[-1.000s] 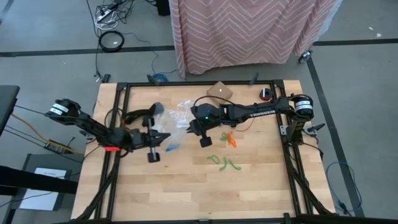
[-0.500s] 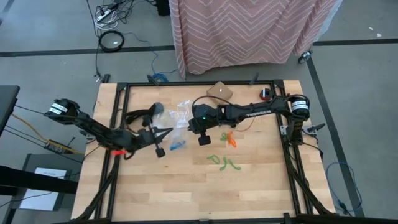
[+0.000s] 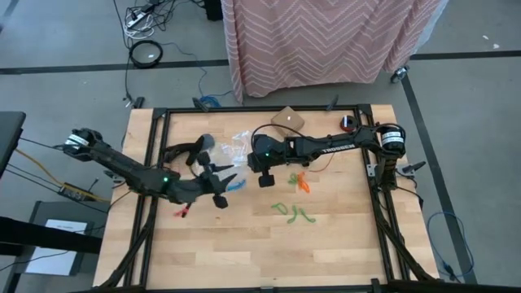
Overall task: Sort rubber bands
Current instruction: Close the transparent zip bag
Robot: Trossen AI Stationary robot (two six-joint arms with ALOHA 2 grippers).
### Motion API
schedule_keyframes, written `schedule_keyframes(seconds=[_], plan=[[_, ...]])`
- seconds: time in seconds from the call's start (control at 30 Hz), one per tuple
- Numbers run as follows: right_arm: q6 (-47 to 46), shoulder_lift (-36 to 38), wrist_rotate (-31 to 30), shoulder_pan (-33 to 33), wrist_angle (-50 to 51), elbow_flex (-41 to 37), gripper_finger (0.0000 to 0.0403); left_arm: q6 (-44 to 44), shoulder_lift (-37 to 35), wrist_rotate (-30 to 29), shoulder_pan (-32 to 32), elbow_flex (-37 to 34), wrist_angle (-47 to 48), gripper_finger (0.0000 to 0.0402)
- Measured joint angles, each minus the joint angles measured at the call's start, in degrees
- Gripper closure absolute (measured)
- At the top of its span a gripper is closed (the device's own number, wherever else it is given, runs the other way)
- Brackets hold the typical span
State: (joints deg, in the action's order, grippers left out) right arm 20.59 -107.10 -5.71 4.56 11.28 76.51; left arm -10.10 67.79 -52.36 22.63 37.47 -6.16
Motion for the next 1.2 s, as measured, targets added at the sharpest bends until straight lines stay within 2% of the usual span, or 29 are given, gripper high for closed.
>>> schedule_keyframes(seconds=[0.07, 0.13, 0.2, 0.27, 0.4, 0.83, 0.9, 1.0, 1.2], plan=[[-0.43, 0.01, -1.7, 0.0, 0.16, 0.0, 0.0389, 7.14, 0.05, -0.82, 0.0, 6.0, 14.89, 0.0242], [-1.12, 0.01, -3.04, 0.0, 0.14, 0.0, 0.0389, 11.84, 0.01, -0.84, 0.0, 10.03, 24.66, 0.0238], [-1.47, 0.01, -3.94, 0.04, 0.14, 0.0, 0.0389, 13.94, -0.05, -0.77, 0.0, 11.95, 30.46, 0.0236], [-1.47, 0.05, -4.02, 0.07, 0.14, 0.02, 0.0389, 14.8, -0.66, 0.15, 0.0, 12.05, 32.38, 0.0236], [-1.45, 0.08, -3.99, 0.04, 0.12, 0.07, 0.0389, 15.03, -0.78, 4.34, -0.84, 10.18, 32.31, 0.0236], [-1.43, 0.1, -3.89, -0.5, 0.12, 0.09, 0.0388, 13.83, -2.0, 5.78, -4.29, 5.45, 18.48, 0.0237], [-1.41, 0.1, -3.68, -0.52, 0.08, 0.09, 0.0387, 13.28, -1.96, 7.41, -4.78, 5.03, 17.71, 0.0241], [-0.93, 0.1, -3.64, -0.68, 0.07, 0.09, 0.0387, 13.72, -1.92, 12.83, -6.06, 4.25, 16.97, 0.0255], [-0.75, 0.12, -3.64, -0.83, 0.02, 0.09, 0.0387, 13.43, -1.99, 12.01, -7.69, 2.69, 13.58, 0.0279]])
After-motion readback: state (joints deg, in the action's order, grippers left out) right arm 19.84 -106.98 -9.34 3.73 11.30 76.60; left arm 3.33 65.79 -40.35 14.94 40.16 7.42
